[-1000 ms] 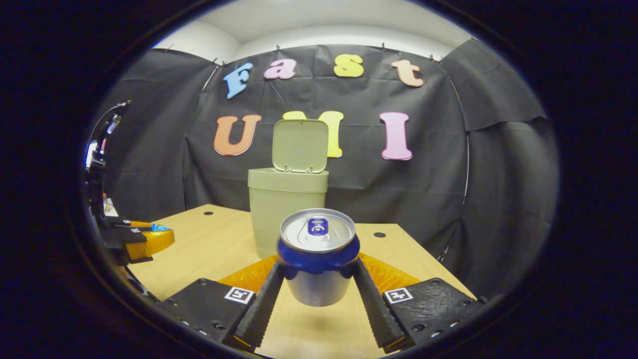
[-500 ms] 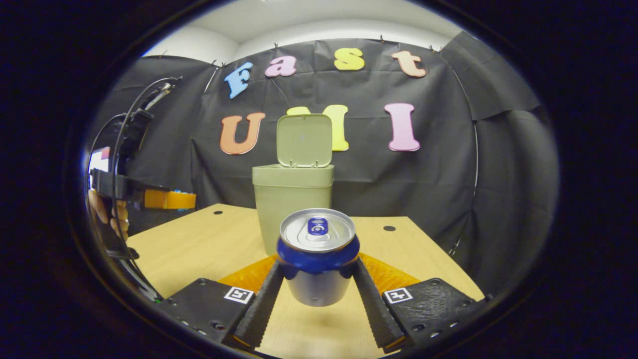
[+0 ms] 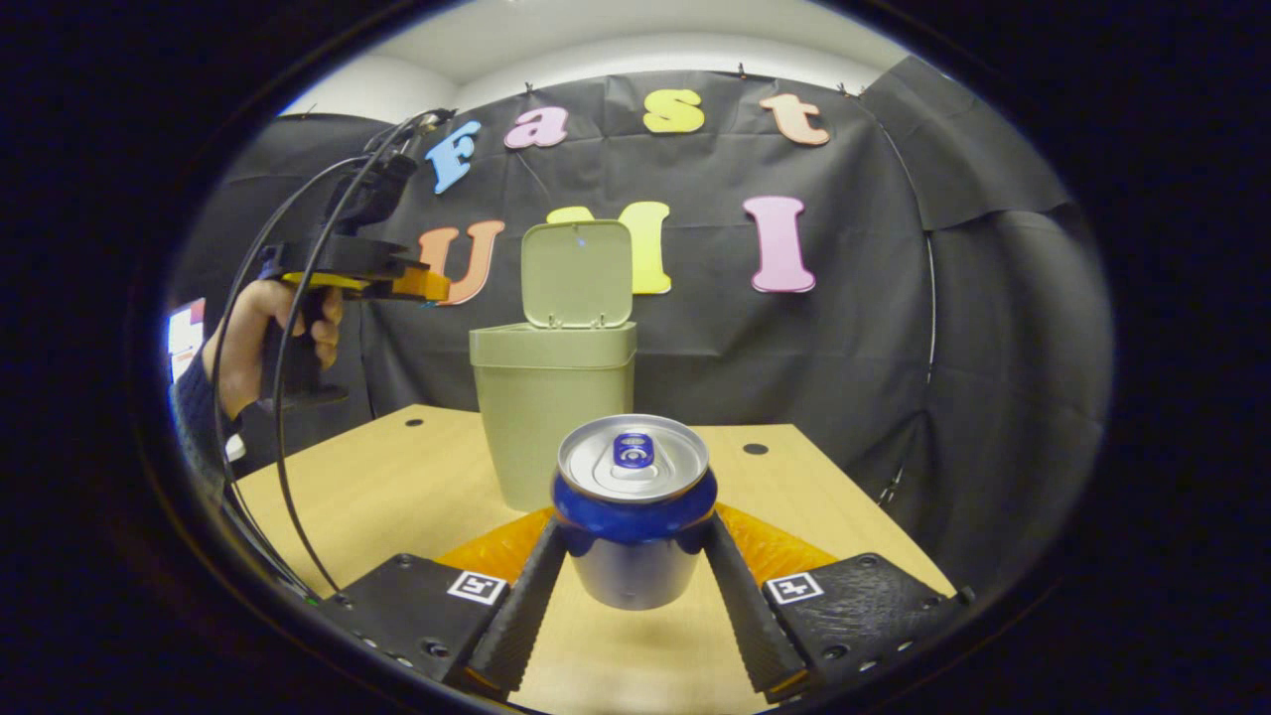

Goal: Press the lid of the desktop garbage bin to open it, pick up the crumpled paper on the desktop and throw it into the bin, then pick up the pop can on the desktop and drop it into the bin, and finally close the garbage bin lid.

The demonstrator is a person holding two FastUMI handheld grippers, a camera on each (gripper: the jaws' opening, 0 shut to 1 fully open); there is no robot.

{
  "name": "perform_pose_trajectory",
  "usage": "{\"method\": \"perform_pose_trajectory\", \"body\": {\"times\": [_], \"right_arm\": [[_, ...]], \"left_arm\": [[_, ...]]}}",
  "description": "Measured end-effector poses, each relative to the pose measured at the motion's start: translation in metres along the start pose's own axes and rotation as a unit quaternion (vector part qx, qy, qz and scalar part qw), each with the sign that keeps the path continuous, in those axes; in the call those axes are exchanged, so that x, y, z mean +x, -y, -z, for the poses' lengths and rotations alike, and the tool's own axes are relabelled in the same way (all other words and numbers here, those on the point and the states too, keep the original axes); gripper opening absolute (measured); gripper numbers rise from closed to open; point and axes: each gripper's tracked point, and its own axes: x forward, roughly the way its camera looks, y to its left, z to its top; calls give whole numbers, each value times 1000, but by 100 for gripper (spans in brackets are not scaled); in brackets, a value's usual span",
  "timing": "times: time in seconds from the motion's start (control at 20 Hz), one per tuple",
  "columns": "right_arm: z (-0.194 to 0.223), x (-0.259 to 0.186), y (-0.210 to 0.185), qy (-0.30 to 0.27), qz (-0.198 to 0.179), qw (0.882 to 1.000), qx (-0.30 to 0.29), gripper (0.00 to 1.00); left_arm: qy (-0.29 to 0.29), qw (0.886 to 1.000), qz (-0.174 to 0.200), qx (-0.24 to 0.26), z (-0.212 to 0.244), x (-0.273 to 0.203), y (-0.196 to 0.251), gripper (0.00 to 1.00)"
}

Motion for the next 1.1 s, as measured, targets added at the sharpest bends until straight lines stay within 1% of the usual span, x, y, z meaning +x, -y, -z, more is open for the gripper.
{"method": "perform_pose_trajectory", "body": {"times": [0.05, 0.1, 0.15, 0.2, 0.25, 0.3, 0.5, 0.55, 0.6, 0.65, 0.75, 0.8, 0.85, 0.95, 1.05, 1.1], "right_arm": [[-1, -1, 1, 2, -1, 1000, 0, 80], [-2, -2, 2, 3, -2, 1000, 3, 80], [-4, -3, 3, 4, -3, 1000, 6, 80], [-4, -3, 4, 5, -3, 1000, 7, 80], [-4, -3, 6, 5, -3, 1000, 8, 80], [-4, -3, 8, 5, -2, 1000, 10, 80], [-2, -1, 14, -3, 3, 1000, 19, 80], [-2, 0, 17, -5, 8, 1000, 21, 80], [-3, 1, 24, -5, 13, 1000, 22, 80], [-4, 3, 31, -4, 18, 1000, 23, 80], [-6, 5, 39, -1, 25, 999, 27, 80], [-8, 5, 42, 4, 27, 999, 28, 80], [-10, 6, 44, 7, 29, 999, 30, 80], [-6, 11, 50, -1, 37, 999, 37, 80], [-4, 9, 49, -6, 35, 999, 38, 80], [-6, 7, 50, -3, 37, 999, 34, 80]], "left_arm": [[6, 1000, 6, 2, -1, 12, 4, 34], [4, 1000, 13, -4, 0, 21, 13, 29], [2, 1000, 19, -11, 0, 30, 20, 34], [4, 1000, 20, -21, -4, 37, 22, 29], [4, 999, 29, -34, -6, 45, 30, 29], [4, 998, 38, -45, -9, 52, 40, 34], [-12, 998, 36, -56, -10, 79, 60, 34], [-16, 997, 45, -57, -9, 84, 69, 35], [-16, 997, 49, -54, -7, 88, 75, 29], [-15, 997, 48, -56, -6, 93, 77, 35], [-22, 996, 55, -70, 2, 97, 85, 35], [-26, 995, 59, -77, 5, 98, 89, 31], [-30, 994, 65, -80, 6, 102, 95, 39], [-31, 995, 53, -74, 7, 102, 94, 45], [-32, 996, 48, -75, 10, 103, 95, 65], [-36, 995, 49, -79, 13, 102, 96, 81]]}}
